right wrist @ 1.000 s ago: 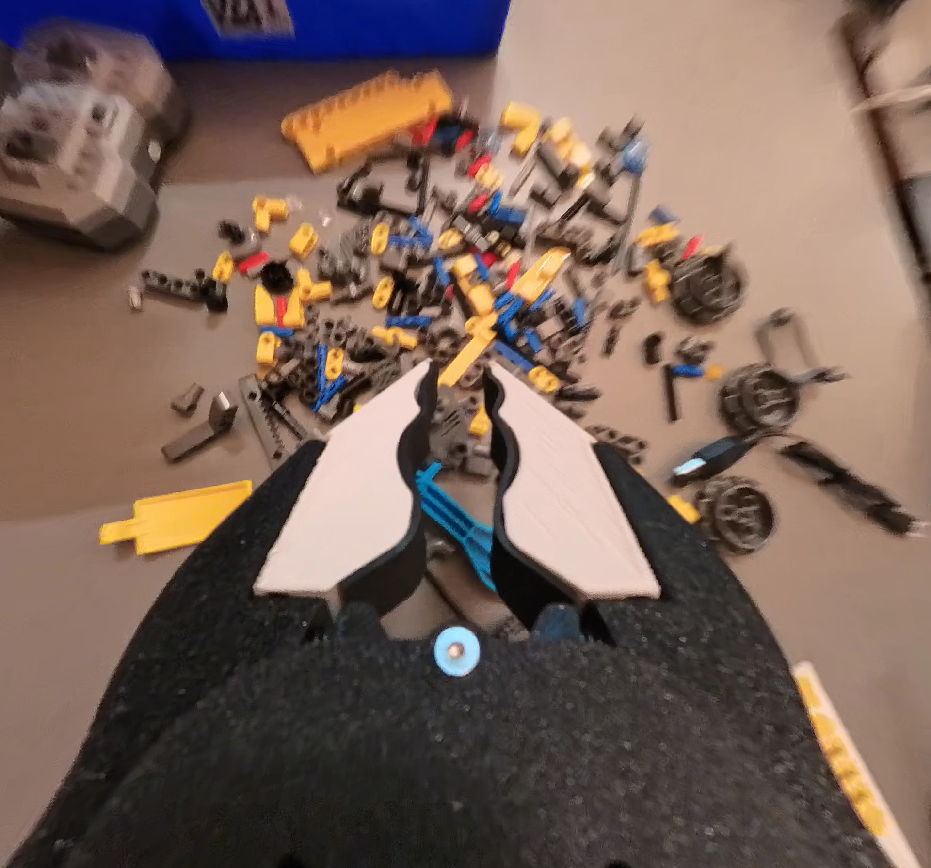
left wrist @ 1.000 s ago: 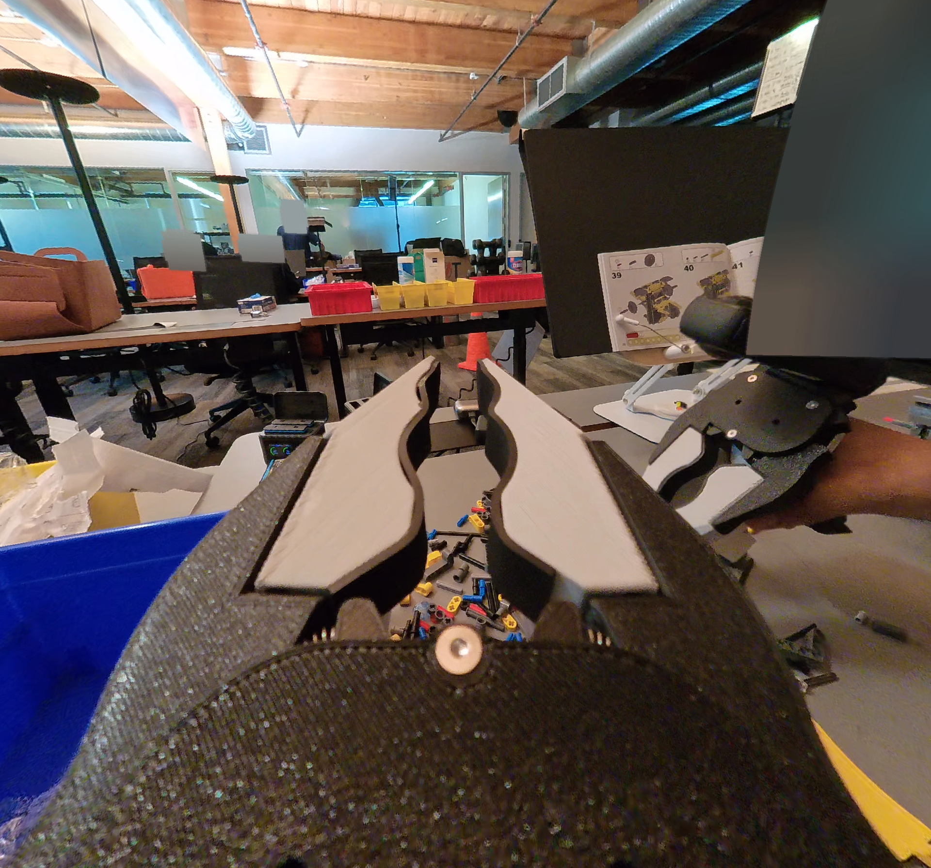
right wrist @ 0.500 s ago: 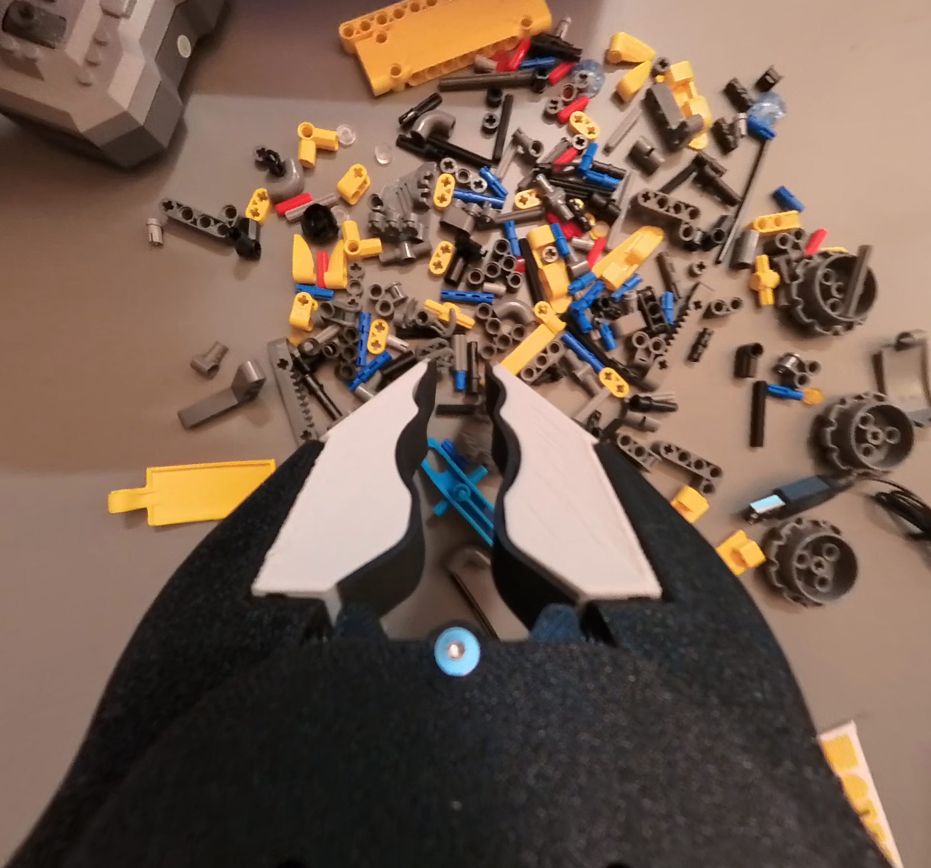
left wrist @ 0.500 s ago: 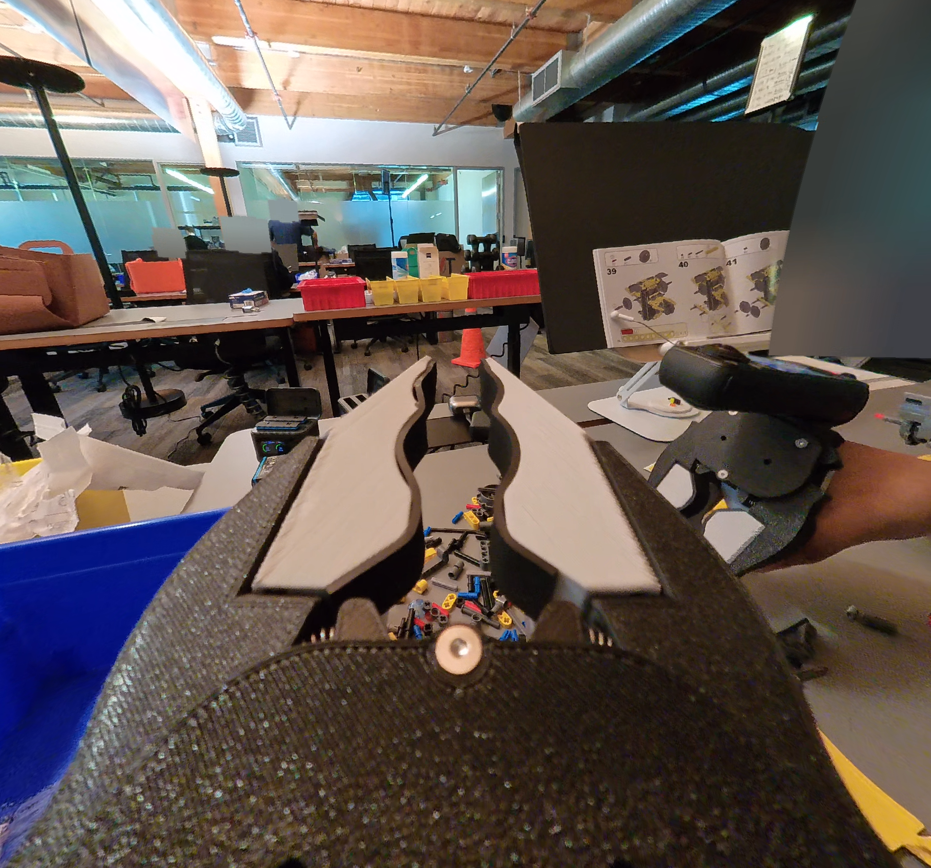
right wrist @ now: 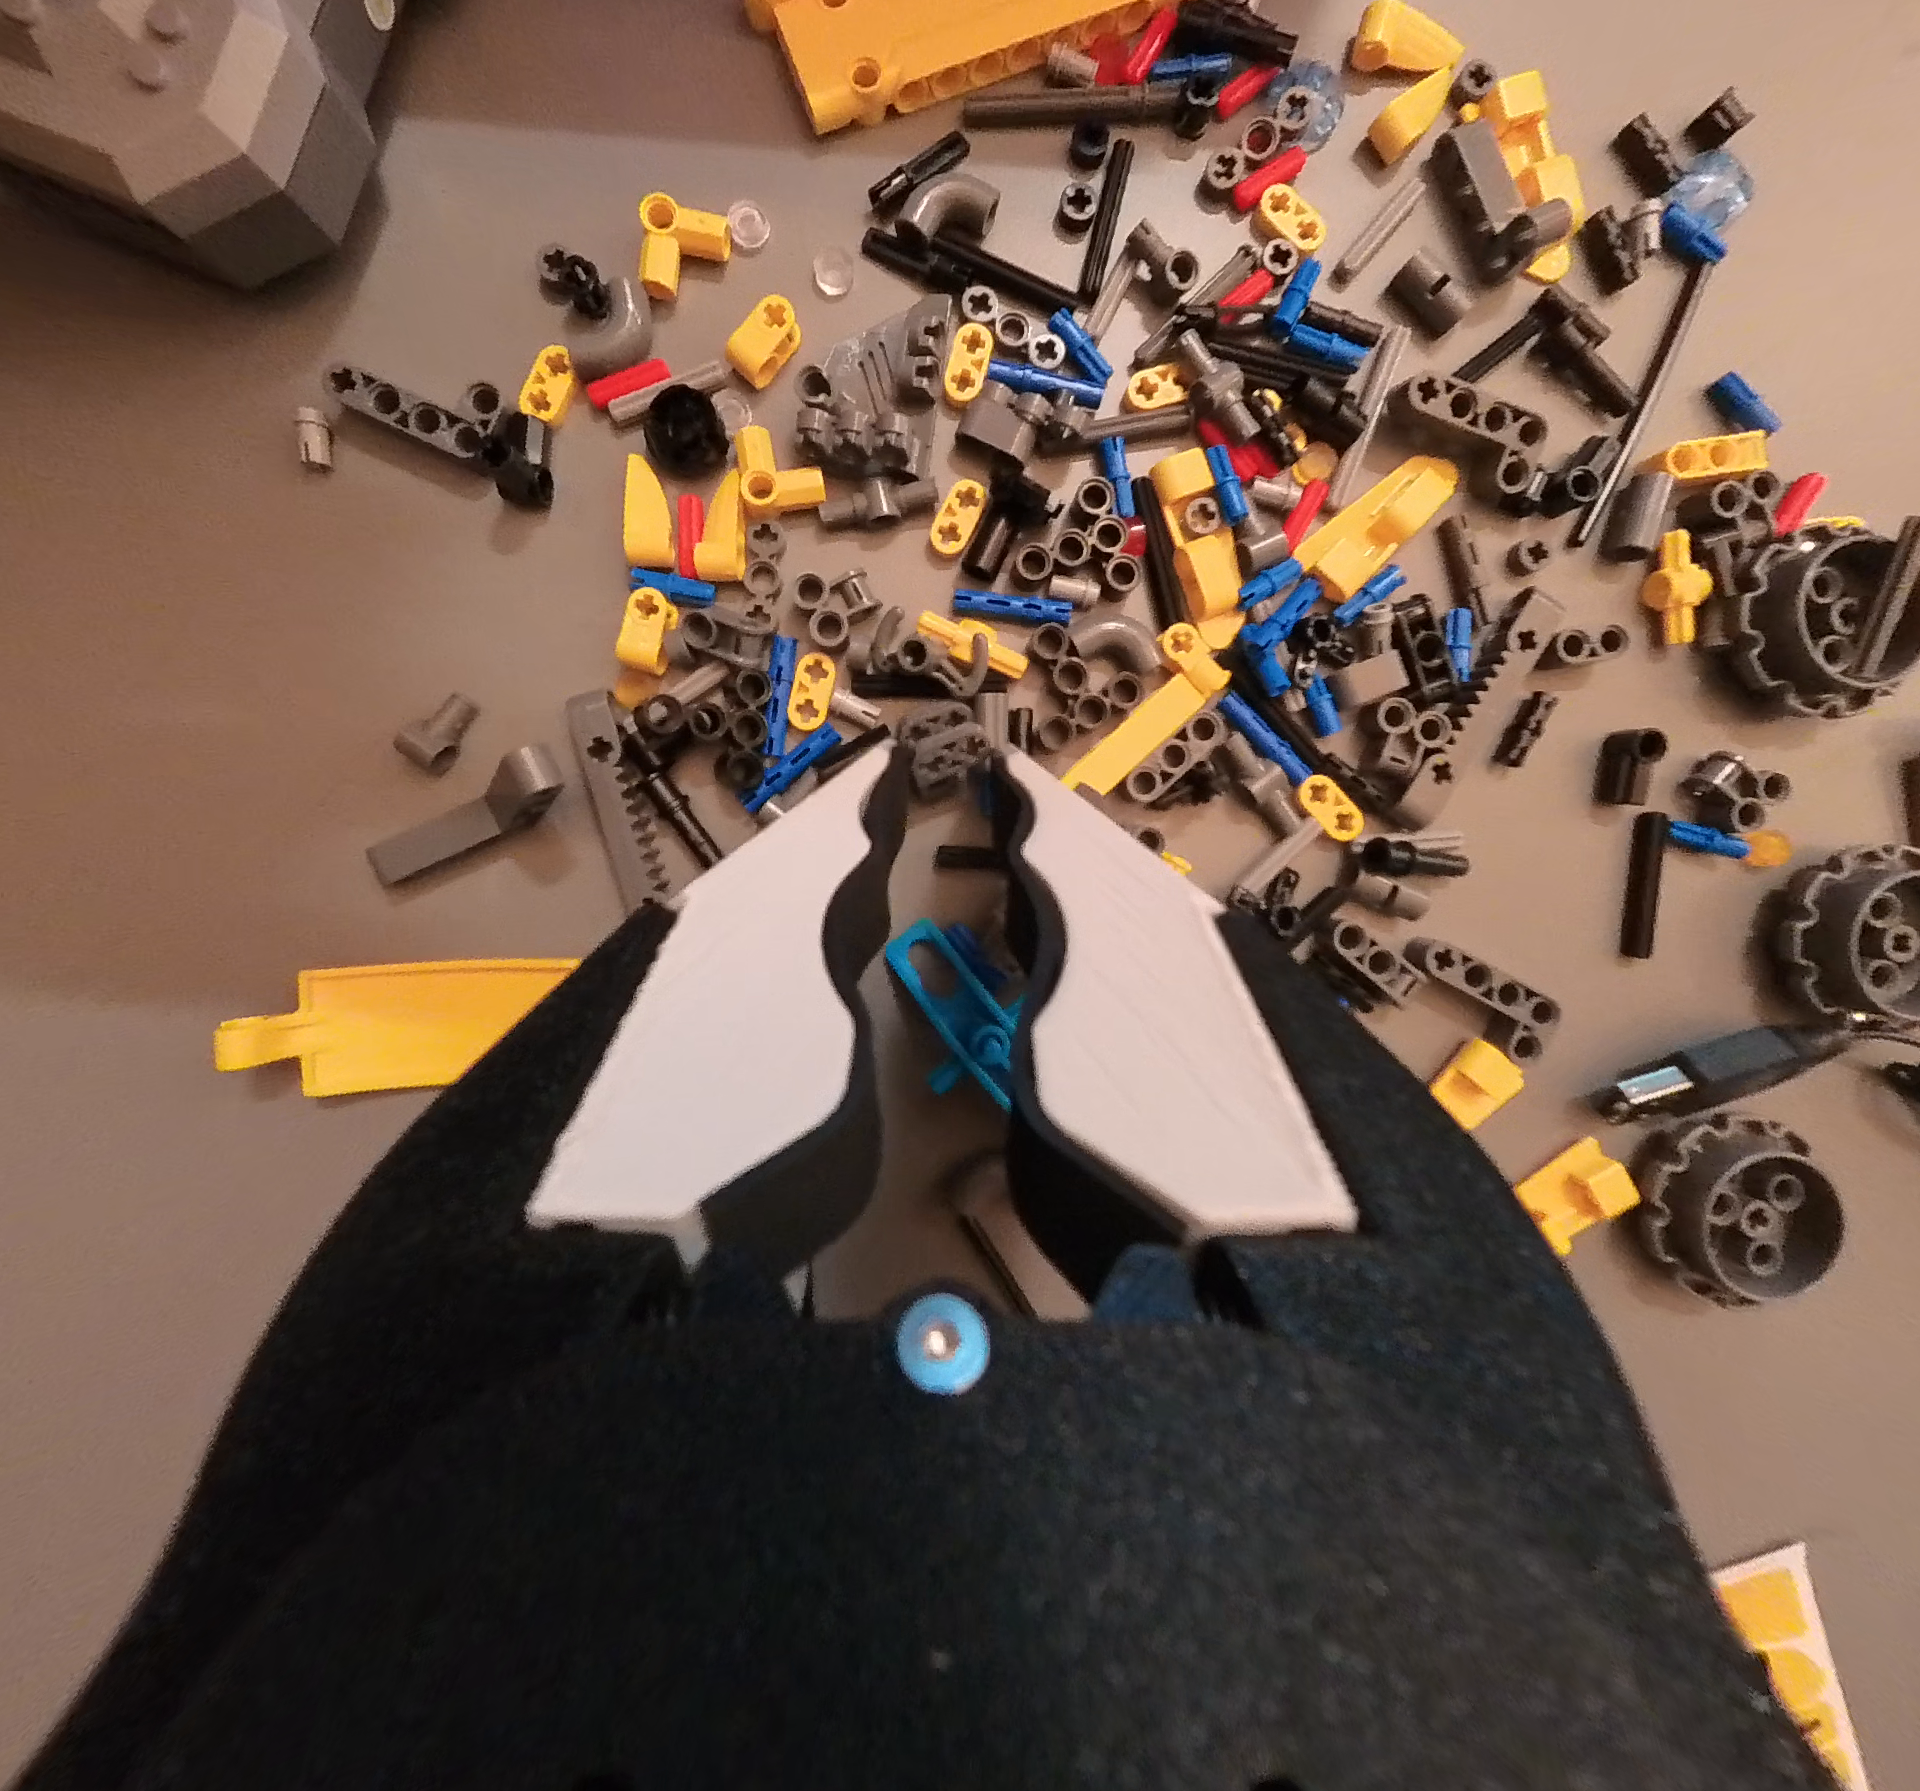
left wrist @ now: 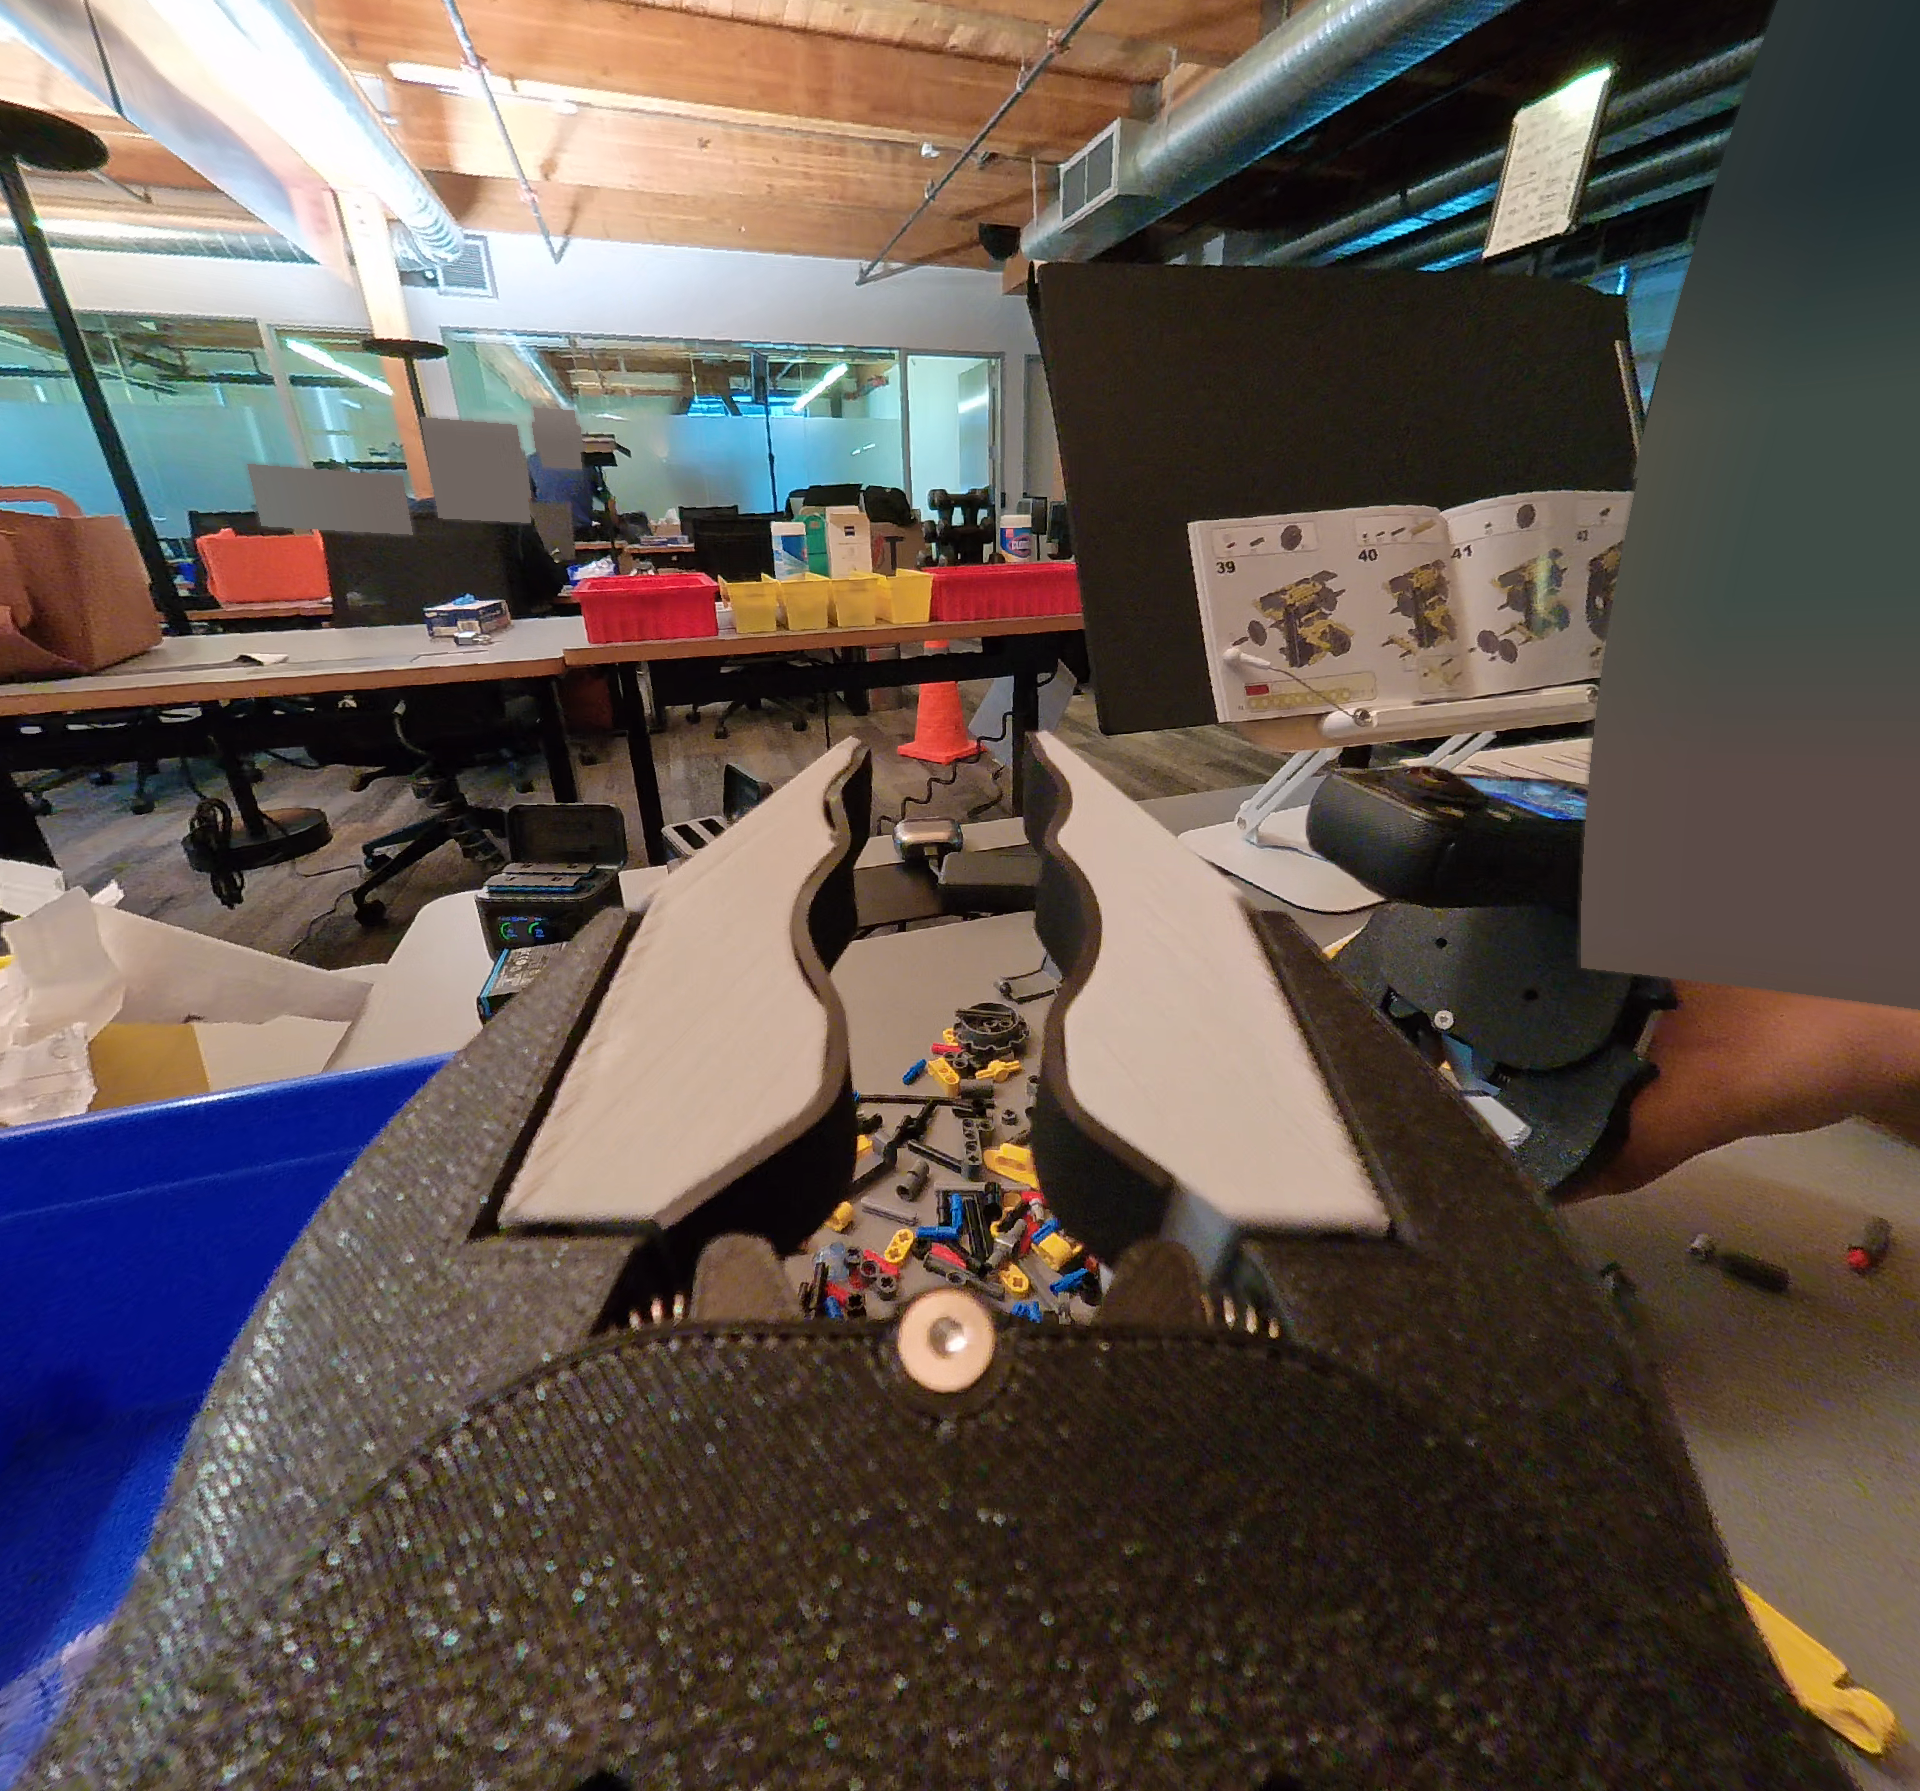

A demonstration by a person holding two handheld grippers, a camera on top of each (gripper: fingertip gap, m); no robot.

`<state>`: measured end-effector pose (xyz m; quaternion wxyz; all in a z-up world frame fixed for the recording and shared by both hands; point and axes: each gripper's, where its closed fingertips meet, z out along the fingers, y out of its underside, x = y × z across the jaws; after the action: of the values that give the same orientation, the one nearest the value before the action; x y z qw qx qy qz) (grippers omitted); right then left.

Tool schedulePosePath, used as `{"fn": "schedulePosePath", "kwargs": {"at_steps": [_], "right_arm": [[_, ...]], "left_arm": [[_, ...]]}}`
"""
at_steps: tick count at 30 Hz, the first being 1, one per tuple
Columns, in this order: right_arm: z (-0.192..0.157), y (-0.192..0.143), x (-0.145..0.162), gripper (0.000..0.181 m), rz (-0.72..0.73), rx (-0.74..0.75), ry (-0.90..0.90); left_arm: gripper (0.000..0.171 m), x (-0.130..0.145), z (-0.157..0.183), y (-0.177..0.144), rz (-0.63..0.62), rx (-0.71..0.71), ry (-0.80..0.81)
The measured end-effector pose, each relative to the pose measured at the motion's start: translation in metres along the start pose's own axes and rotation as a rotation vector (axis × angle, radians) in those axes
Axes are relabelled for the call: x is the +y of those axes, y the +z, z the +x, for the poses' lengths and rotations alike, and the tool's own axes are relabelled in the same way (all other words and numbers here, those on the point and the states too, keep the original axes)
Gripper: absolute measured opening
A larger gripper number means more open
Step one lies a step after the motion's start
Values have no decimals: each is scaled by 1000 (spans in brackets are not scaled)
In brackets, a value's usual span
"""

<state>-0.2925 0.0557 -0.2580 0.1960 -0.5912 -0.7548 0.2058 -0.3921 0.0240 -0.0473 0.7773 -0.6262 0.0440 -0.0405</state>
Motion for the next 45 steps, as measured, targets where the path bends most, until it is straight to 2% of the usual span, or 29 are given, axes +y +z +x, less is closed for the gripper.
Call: {"fn": "schedulePosePath", "kwargs": {"at_steps": [10, 14, 23, 45], "right_arm": [[13, -22, 2, 15, -4, 53, 4], [8, -29, 10, 15, -53, 35, -12], [0, -11, 19, 15, -157, 60, -90], [-12, -12, 5, 18, -94, 18, -105]], "left_arm": [[27, 1, 0, 0, -3, -1, -2], [28, 1, 0, 1, -5, 1, -2], [28, 1, 1, 1, -7, 1, -2], [28, 2, 1, 2, -10, 7, -10]]}}
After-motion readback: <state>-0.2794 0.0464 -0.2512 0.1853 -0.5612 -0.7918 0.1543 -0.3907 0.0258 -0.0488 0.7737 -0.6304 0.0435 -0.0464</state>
